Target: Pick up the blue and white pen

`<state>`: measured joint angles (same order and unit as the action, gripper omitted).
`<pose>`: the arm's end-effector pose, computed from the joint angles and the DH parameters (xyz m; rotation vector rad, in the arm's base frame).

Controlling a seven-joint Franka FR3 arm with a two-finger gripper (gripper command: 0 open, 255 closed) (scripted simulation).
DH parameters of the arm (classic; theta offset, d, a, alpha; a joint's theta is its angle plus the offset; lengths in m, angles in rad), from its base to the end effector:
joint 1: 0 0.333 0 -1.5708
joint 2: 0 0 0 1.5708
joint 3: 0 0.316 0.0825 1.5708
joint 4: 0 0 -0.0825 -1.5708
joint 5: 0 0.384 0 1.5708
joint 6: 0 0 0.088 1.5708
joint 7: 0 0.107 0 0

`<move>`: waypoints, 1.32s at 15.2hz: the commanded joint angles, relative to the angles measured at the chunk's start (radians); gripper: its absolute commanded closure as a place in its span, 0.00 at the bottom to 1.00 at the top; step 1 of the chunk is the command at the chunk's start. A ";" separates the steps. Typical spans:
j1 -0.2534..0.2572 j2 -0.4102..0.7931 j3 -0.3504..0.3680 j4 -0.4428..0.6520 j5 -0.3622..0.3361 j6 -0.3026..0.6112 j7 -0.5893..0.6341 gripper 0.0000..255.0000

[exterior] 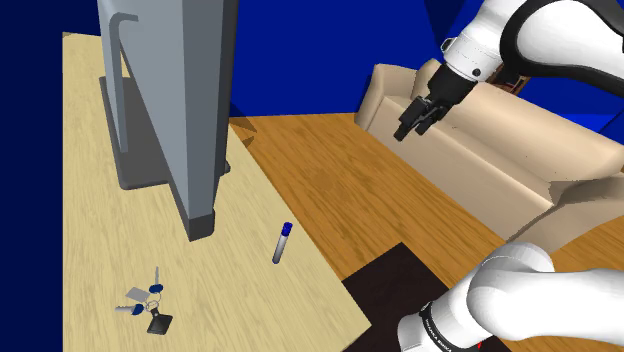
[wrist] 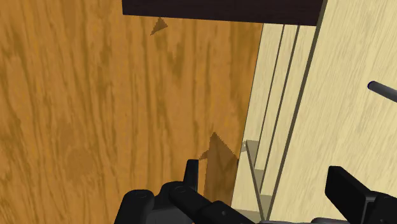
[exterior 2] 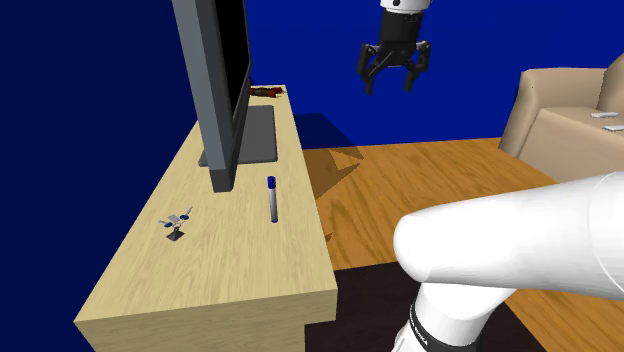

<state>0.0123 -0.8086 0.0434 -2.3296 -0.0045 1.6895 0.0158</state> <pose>0.3120 0.0218 0.6214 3.0993 0.0454 0.2625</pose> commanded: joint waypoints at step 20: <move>0.139 0.394 0.311 -0.009 0.147 0.222 0.233 0.00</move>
<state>0.1442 -0.4482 0.3341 -2.3514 0.1384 1.8981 0.2305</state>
